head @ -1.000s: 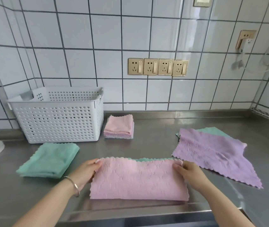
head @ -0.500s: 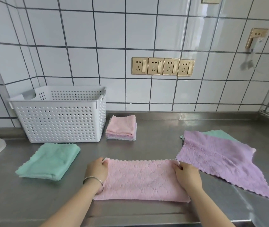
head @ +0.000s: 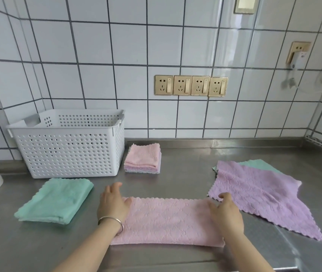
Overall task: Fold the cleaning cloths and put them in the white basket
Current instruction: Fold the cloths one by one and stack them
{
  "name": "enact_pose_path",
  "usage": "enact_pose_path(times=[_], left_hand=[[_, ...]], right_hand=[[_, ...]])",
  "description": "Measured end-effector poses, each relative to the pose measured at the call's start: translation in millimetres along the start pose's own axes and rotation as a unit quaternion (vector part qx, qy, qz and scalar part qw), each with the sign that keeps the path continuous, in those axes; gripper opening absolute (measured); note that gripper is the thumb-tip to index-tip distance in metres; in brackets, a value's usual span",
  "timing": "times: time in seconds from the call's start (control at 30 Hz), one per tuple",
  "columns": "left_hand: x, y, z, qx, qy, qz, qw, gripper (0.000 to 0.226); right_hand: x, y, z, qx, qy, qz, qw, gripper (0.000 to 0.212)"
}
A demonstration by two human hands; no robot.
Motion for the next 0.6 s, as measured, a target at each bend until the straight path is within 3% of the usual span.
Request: enact_pose_path(times=[0.07,0.17,0.27,0.4,0.6], left_hand=[[-10.7,-14.2,2.4,0.032,-0.011,-0.076,0.997,0.051],[-33.2,-48.6,-12.8,0.102,0.104,-0.182,0.972,0.072],[-54.1,-72.9,-43.9,0.200,0.222,-0.249,0.921,0.093],[-65.3,-75.2,-68.4,0.253,0.310,-0.252,0.881,0.112],[-66.3,-68.3,-76.1,0.274,0.311,-0.236,0.879,0.105]], right_hand=[[-11.6,-3.4,2.4,-0.028,-0.014,0.012,0.999,0.041],[-29.6,-15.8,-0.1,-0.085,-0.013,0.007,0.996,0.033],[-46.4,-22.6,-4.3,-0.157,0.018,-0.032,0.987,0.029],[-61.6,-17.7,-5.8,-0.203,0.040,-0.054,0.977,0.036],[-68.3,-16.0,-7.1,-0.266,0.048,-0.079,0.960,0.048]])
Point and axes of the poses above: each hand's wrist, its own x-axis towards the middle knuckle, its own z-axis out of the back of the hand, y = z × x, the point moved 3 cm from there along x, towards the middle knuckle, and after that the axes turned 13 degrees about y, right-handed, at the moved point
